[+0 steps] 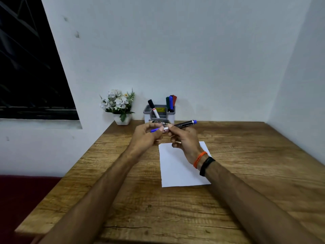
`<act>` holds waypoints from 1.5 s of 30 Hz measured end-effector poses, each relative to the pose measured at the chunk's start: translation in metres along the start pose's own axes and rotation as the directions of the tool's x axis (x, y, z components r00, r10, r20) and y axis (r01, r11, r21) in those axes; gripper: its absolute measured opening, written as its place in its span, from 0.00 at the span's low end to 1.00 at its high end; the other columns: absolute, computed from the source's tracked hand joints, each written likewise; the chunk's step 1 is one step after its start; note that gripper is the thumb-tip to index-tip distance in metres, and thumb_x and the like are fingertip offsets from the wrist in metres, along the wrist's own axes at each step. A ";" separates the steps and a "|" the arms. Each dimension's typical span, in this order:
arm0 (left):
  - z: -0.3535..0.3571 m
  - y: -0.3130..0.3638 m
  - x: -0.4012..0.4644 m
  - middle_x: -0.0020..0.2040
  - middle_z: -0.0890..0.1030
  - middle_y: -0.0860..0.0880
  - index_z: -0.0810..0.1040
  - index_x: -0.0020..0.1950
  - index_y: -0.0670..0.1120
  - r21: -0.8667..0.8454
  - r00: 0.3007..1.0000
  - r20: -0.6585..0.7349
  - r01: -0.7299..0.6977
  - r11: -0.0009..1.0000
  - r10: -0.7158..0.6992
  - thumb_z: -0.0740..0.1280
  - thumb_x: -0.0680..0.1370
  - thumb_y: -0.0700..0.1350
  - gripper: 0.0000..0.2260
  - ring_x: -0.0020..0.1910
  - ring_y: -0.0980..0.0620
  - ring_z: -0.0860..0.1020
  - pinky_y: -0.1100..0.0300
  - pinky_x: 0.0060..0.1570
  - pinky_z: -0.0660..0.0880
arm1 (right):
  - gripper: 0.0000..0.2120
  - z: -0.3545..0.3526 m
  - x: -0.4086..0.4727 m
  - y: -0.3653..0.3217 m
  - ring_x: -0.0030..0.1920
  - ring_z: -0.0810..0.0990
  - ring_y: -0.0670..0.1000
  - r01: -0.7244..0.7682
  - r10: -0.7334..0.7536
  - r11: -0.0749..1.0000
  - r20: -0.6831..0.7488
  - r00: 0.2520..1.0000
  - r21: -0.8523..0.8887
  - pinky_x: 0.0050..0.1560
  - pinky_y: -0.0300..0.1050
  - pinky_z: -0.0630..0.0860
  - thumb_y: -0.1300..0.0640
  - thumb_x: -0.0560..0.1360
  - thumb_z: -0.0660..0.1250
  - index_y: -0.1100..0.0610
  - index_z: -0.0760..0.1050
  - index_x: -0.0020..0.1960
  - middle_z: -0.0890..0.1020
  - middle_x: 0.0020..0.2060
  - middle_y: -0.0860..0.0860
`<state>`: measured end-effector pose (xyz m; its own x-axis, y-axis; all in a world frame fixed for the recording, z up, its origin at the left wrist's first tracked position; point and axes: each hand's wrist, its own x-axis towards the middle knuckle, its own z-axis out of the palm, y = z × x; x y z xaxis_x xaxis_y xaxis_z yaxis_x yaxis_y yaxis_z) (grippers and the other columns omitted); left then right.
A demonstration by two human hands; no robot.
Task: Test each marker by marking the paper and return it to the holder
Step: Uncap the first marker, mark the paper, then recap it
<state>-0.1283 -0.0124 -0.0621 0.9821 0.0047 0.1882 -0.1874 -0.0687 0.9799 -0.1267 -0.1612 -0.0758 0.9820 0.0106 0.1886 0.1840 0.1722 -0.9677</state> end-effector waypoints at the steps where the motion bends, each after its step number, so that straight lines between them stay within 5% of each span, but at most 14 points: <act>1: -0.002 0.001 0.001 0.46 0.82 0.48 0.81 0.53 0.43 0.093 0.997 0.056 -0.054 0.994 0.049 0.70 0.76 0.42 0.07 0.42 0.53 0.80 0.59 0.40 0.79 | 0.10 -0.004 0.000 -0.002 0.30 0.74 0.47 0.019 -0.019 1.000 0.020 1.000 -0.021 0.30 0.39 0.69 0.54 0.77 0.70 0.61 0.82 0.44 0.81 0.32 0.50; 6: -0.002 0.008 0.005 0.42 0.82 0.50 0.80 0.52 0.45 0.473 0.940 0.302 -0.293 0.831 0.159 0.69 0.77 0.47 0.08 0.38 0.55 0.81 0.60 0.37 0.79 | 0.12 -0.022 -0.001 -0.008 0.30 0.76 0.48 0.067 -0.047 0.986 0.132 0.990 -0.150 0.31 0.39 0.71 0.54 0.77 0.69 0.63 0.82 0.46 0.82 0.37 0.57; 9: 0.001 0.010 0.008 0.41 0.81 0.52 0.79 0.50 0.46 0.554 0.907 0.392 -0.365 0.749 0.152 0.68 0.78 0.49 0.07 0.40 0.55 0.81 0.59 0.40 0.80 | 0.16 -0.031 0.001 -0.009 0.29 0.75 0.50 0.056 -0.032 0.986 0.153 0.988 -0.158 0.31 0.40 0.70 0.53 0.77 0.69 0.67 0.79 0.49 0.82 0.36 0.58; 12: 0.007 0.006 0.012 0.42 0.81 0.52 0.79 0.49 0.46 0.583 0.883 0.452 -0.402 0.706 0.129 0.65 0.79 0.50 0.08 0.43 0.53 0.80 0.56 0.45 0.79 | 0.08 -0.035 0.002 -0.006 0.28 0.74 0.51 0.090 -0.059 0.979 0.172 0.983 -0.182 0.29 0.41 0.69 0.57 0.78 0.68 0.62 0.79 0.44 0.81 0.31 0.54; 22: 0.019 -0.023 0.016 0.43 0.82 0.50 0.78 0.50 0.49 0.449 0.794 0.571 -0.516 0.730 0.209 0.59 0.81 0.47 0.09 0.41 0.48 0.79 0.48 0.43 0.79 | 0.13 -0.046 0.012 0.009 0.24 0.69 0.48 0.031 0.003 0.988 0.212 0.977 -0.154 0.24 0.39 0.64 0.62 0.77 0.68 0.59 0.69 0.35 0.77 0.25 0.52; 26: 0.019 -0.024 0.017 0.40 0.81 0.55 0.78 0.48 0.48 0.383 0.760 0.593 -0.557 0.737 0.266 0.59 0.81 0.45 0.09 0.38 0.49 0.77 0.54 0.38 0.77 | 0.16 -0.045 0.014 0.011 0.23 0.68 0.48 -0.018 0.034 0.997 0.242 0.970 -0.070 0.23 0.38 0.63 0.63 0.77 0.67 0.56 0.67 0.33 0.77 0.25 0.53; 30: 0.017 -0.027 0.019 0.36 0.78 0.49 0.79 0.48 0.46 0.362 0.767 0.592 -0.529 0.768 0.249 0.58 0.81 0.48 0.11 0.33 0.47 0.73 0.48 0.35 0.74 | 0.17 -0.043 0.014 0.011 0.21 0.68 0.47 -0.031 0.035 0.999 0.275 0.961 -0.017 0.23 0.37 0.62 0.64 0.78 0.66 0.56 0.67 0.32 0.76 0.24 0.53; 36: 0.015 -0.028 0.020 0.33 0.75 0.55 0.78 0.46 0.47 0.369 0.759 0.577 -0.571 0.734 0.300 0.62 0.80 0.53 0.12 0.31 0.59 0.70 0.60 0.32 0.66 | 0.18 -0.045 0.014 0.008 0.21 0.67 0.47 -0.041 0.041 0.999 0.240 0.970 -0.002 0.24 0.38 0.62 0.65 0.77 0.66 0.55 0.68 0.30 0.77 0.24 0.54; 40: 0.006 -0.025 0.026 0.36 0.79 0.57 0.80 0.53 0.54 0.497 0.855 0.504 -0.403 0.768 0.123 0.70 0.71 0.61 0.15 0.33 0.59 0.74 0.61 0.36 0.69 | 0.09 -0.045 0.012 0.009 0.22 0.67 0.47 -0.004 0.002 1.000 0.193 0.981 0.013 0.25 0.39 0.63 0.62 0.73 0.69 0.59 0.71 0.36 0.75 0.23 0.53; 43: -0.007 -0.027 0.027 0.31 0.77 0.51 0.78 0.62 0.58 0.744 0.882 0.469 -0.362 0.562 -0.053 0.71 0.67 0.66 0.26 0.30 0.56 0.72 0.61 0.33 0.66 | 0.05 -0.046 0.011 0.008 0.23 0.70 0.48 0.008 -0.016 0.996 0.096 0.995 0.087 0.26 0.39 0.64 0.58 0.70 0.66 0.60 0.75 0.41 0.76 0.24 0.53; 45: -0.009 -0.024 0.021 0.37 0.81 0.53 0.78 0.65 0.57 0.812 0.880 0.469 -0.397 0.427 -0.074 0.70 0.68 0.67 0.28 0.37 0.55 0.76 0.61 0.36 0.65 | 0.08 -0.047 0.009 0.006 0.27 0.75 0.49 0.016 -0.018 0.999 0.072 0.997 0.032 0.28 0.40 0.67 0.56 0.74 0.66 0.61 0.79 0.48 0.81 0.29 0.54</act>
<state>-0.1031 -0.0014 -0.0813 0.8863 -0.4589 0.0619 -0.4559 -0.8415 0.2898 -0.1148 -0.2066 -0.0882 0.9728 0.0786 0.2180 0.1983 0.2042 -0.9586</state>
